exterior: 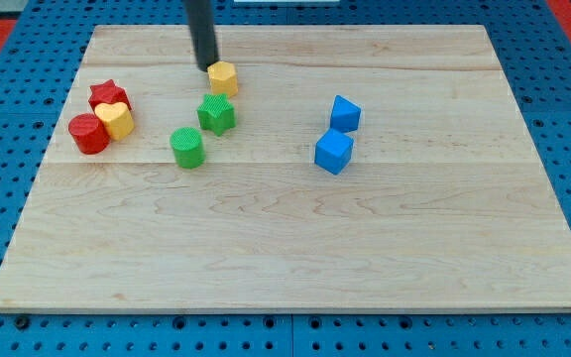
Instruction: Push the yellow hexagon towards the yellow heart
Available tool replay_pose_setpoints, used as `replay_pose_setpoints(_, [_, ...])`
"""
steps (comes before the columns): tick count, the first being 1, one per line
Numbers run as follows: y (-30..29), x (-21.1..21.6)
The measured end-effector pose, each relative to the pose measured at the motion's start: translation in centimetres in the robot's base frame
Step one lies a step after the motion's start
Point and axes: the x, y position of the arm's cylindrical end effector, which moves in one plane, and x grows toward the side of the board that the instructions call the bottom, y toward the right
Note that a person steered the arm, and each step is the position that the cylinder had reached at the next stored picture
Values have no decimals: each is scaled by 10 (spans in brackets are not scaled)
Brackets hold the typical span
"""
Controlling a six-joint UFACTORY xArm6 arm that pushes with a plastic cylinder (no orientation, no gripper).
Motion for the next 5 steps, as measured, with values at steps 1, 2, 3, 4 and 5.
replay_pose_setpoints(1, [19,12])
replay_pose_setpoints(2, [58,13])
replay_pose_setpoints(3, [117,13])
replay_pose_setpoints(4, [58,18])
replay_pose_setpoints(5, [42,32])
